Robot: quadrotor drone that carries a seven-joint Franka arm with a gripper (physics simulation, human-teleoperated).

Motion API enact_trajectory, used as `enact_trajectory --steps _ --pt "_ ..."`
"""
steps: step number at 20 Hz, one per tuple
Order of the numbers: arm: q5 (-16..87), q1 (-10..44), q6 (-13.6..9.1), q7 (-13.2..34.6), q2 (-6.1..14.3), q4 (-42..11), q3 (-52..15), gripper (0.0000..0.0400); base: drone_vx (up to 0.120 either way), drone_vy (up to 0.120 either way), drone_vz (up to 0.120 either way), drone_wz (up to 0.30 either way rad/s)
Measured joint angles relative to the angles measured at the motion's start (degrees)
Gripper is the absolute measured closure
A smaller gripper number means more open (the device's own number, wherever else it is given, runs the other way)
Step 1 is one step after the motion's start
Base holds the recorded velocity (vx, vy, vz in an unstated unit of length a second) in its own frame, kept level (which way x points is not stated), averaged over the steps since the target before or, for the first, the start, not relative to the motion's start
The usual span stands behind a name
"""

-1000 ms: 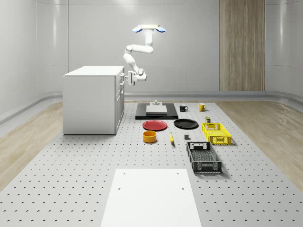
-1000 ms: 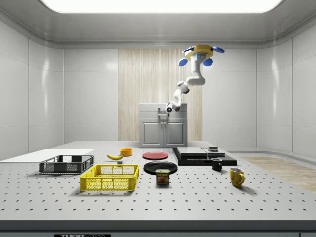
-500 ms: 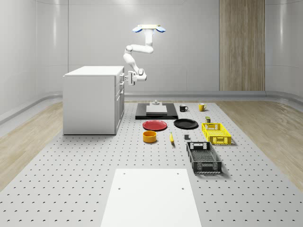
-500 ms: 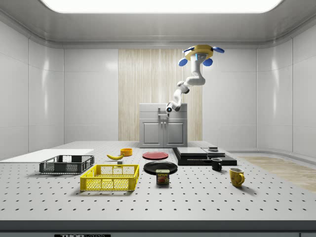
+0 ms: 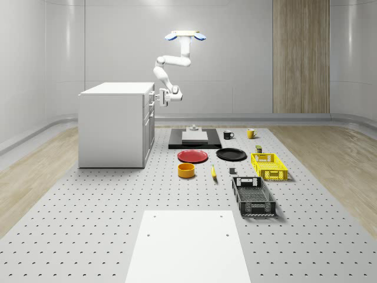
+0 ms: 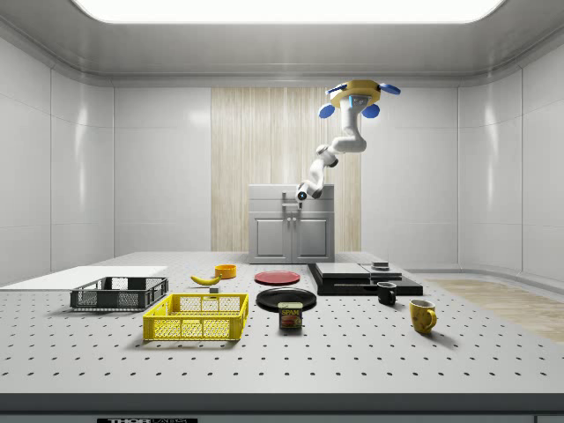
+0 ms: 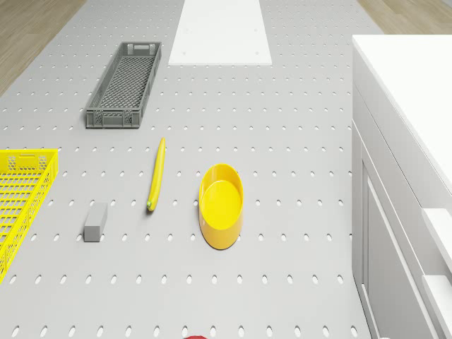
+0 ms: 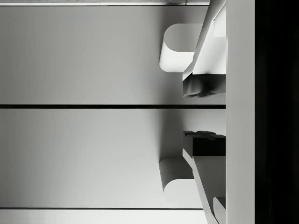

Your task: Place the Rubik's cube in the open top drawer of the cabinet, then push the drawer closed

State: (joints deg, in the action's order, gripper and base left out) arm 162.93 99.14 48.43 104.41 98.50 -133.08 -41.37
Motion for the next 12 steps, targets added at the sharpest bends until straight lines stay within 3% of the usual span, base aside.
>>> enact_trajectory --steps 12 --pt "0.0 0.0 0.0 0.0 0.0 0.0 0.0 0.0295 0.0 0.0 0.0 0.0"
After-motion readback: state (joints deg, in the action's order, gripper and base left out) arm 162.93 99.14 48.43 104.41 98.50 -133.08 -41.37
